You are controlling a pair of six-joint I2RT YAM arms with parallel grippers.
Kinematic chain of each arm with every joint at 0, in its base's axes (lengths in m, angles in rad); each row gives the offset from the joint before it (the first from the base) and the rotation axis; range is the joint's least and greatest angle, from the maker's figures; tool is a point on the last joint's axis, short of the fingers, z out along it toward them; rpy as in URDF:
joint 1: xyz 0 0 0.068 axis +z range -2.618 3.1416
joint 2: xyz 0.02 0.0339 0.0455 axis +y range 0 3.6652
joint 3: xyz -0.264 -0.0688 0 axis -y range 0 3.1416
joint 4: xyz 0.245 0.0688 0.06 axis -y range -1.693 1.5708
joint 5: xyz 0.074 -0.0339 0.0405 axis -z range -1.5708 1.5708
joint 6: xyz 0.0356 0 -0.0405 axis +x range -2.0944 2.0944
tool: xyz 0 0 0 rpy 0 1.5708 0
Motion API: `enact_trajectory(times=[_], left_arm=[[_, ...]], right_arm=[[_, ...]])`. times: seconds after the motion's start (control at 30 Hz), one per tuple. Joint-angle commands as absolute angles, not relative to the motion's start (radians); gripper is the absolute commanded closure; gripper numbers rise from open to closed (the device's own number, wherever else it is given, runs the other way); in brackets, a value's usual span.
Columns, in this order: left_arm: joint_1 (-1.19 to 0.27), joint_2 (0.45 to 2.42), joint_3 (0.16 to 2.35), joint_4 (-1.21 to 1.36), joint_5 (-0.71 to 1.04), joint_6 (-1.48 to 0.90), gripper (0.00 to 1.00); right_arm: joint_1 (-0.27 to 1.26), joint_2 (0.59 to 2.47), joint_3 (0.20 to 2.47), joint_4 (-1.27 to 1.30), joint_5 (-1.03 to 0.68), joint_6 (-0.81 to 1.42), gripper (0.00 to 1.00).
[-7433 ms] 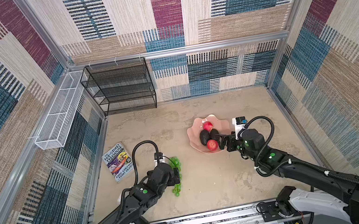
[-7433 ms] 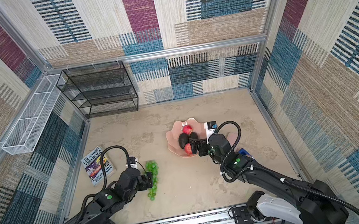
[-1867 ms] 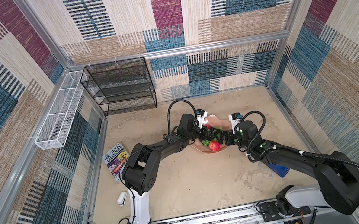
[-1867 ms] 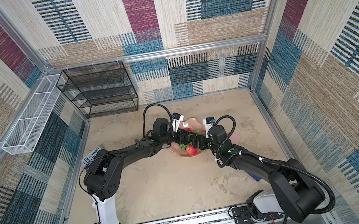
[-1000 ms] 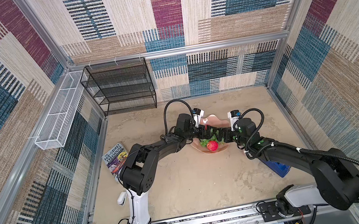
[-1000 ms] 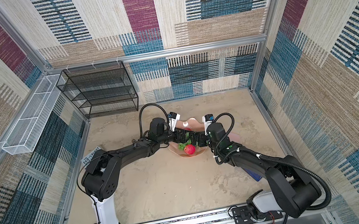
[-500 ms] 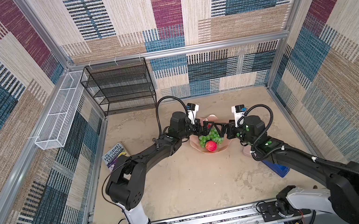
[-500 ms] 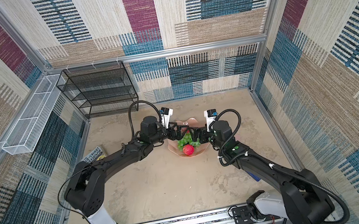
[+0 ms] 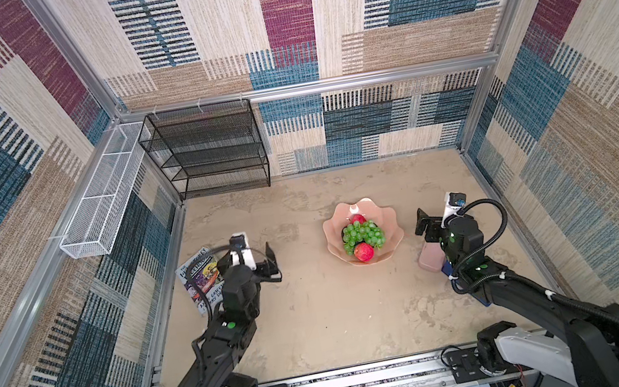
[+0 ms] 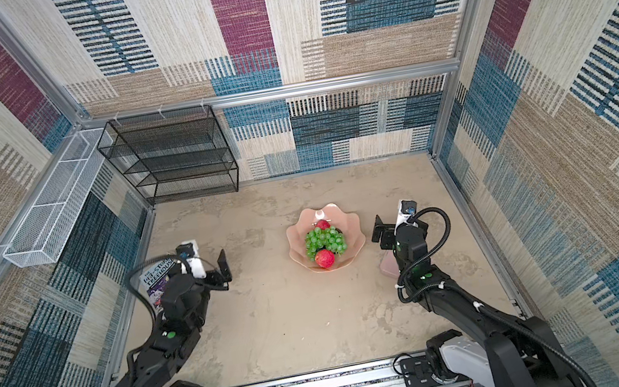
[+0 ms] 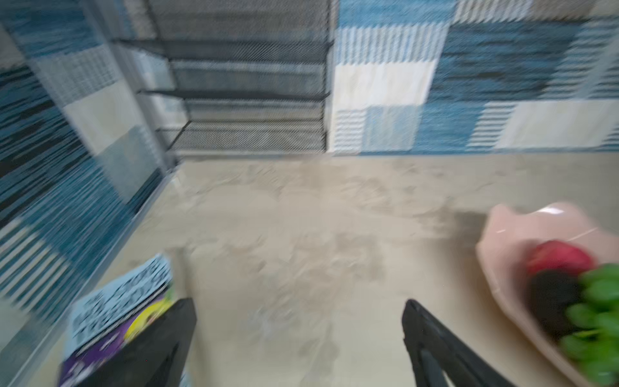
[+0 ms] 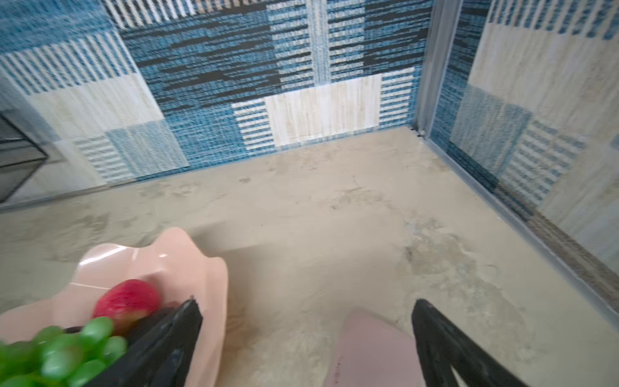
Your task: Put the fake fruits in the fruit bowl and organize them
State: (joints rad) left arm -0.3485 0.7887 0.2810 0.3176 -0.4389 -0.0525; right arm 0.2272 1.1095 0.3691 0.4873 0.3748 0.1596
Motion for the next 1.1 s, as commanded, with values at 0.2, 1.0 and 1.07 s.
enact_trajectory(times=[0.2,1.0,1.07], left_arm=[[-0.061,0.956,0.146,0.658,-0.363,-0.045,0.00],[0.000,1.535,0.416,0.823,-0.205,-0.041,0.01],[0.000,1.539,0.403,0.864,-0.207,-0.034,0.01]], right_arm=[[0.128,1.351,0.248,1.060,0.407,0.017,0.00],[0.029,1.539,0.192,1.326,0.132,-0.010,0.00],[0.029,1.538,0.191,1.326,0.132,-0.010,0.00]])
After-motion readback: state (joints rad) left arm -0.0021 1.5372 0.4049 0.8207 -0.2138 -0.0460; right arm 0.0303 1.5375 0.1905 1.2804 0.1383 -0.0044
